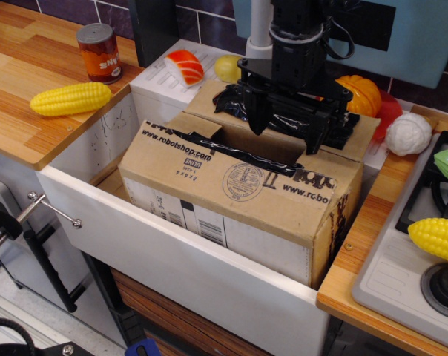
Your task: Open small4fbox flaps
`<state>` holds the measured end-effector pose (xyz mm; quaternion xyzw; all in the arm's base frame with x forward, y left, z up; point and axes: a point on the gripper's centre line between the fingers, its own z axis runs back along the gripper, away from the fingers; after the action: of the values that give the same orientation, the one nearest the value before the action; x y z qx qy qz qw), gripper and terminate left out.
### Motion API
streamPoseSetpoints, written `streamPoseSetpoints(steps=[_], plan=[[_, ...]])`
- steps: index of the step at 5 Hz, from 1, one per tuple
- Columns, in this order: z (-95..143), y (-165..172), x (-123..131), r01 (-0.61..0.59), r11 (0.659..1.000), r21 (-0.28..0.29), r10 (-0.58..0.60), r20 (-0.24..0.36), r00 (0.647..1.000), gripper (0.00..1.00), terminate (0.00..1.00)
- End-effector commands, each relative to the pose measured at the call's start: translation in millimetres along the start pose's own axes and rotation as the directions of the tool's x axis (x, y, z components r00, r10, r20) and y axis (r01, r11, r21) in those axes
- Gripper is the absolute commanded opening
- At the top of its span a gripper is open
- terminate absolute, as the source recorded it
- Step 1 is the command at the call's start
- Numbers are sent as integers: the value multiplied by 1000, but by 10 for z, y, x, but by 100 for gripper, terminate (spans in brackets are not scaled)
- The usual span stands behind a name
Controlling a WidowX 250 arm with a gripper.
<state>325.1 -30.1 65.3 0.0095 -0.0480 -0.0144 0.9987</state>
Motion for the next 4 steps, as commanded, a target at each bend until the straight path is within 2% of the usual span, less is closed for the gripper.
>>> streamPoseSetpoints(steps=[1, 4], plan=[[0, 0, 0, 0, 1000, 0, 0, 0, 1000, 100, 0], [-70, -64, -87, -33, 999, -6, 33, -4, 999, 100, 0]])
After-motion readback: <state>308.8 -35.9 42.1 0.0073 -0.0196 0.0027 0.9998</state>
